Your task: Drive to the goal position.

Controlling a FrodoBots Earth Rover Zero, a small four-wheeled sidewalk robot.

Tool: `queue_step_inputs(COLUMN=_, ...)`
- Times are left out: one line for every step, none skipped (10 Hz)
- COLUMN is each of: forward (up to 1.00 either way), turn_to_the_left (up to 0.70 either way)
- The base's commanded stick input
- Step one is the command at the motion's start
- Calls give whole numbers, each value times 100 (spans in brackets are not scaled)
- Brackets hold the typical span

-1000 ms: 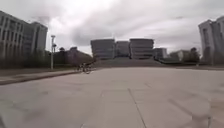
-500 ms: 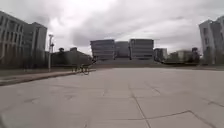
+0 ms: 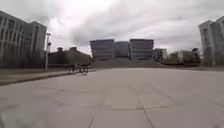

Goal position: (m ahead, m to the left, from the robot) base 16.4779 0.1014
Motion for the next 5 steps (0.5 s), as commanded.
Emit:
queue_step_inputs(forward=100, turn_to_the_left=-4)
queue_step_inputs(forward=100, turn_to_the_left=0)
queue_step_inputs(forward=100, turn_to_the_left=0)
queue_step_inputs(forward=100, turn_to_the_left=0)
queue_step_inputs(forward=100, turn_to_the_left=0)
